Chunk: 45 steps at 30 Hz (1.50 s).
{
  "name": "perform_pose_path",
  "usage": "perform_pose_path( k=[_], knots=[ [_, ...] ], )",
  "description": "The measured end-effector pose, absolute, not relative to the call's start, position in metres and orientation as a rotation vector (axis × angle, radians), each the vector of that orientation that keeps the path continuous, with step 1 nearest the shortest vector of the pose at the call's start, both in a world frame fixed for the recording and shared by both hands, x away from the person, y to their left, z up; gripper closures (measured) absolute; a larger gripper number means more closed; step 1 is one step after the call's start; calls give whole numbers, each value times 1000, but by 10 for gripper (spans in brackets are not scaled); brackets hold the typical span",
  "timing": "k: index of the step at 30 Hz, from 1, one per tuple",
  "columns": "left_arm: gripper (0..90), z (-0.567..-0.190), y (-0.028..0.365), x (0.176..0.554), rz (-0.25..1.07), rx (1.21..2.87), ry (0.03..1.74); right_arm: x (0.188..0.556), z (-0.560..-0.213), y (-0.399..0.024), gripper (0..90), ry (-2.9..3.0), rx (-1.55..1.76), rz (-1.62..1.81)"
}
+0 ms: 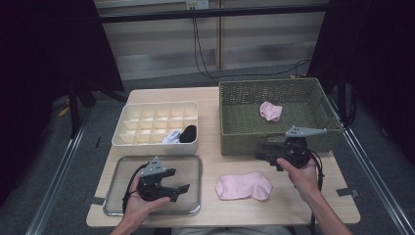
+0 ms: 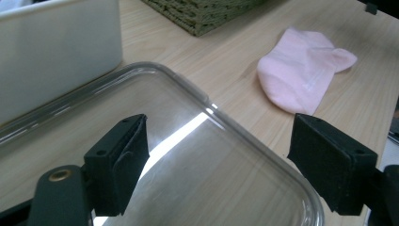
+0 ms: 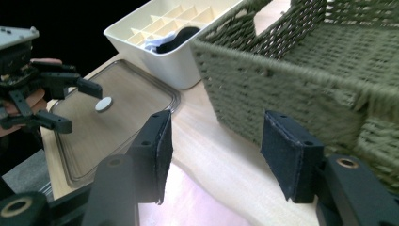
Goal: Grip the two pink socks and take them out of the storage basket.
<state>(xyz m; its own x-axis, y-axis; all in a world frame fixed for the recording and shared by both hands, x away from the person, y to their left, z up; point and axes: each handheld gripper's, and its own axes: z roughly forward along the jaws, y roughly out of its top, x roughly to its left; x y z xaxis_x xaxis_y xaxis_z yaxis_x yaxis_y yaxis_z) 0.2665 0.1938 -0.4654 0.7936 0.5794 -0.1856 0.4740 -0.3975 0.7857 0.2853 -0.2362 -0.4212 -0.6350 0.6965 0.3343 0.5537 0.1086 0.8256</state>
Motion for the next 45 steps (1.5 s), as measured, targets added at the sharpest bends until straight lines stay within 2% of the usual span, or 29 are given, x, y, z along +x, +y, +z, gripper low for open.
perform_pose_path(
  k=[8,45],
  knots=[
    [204,-461,204,266,186,2001,803,302,-412,-243,422,2205,1272,1548],
    [220,-467,211,258,189,2045,770,416,-397,-262,407,2224,1398,1290]
  ],
)
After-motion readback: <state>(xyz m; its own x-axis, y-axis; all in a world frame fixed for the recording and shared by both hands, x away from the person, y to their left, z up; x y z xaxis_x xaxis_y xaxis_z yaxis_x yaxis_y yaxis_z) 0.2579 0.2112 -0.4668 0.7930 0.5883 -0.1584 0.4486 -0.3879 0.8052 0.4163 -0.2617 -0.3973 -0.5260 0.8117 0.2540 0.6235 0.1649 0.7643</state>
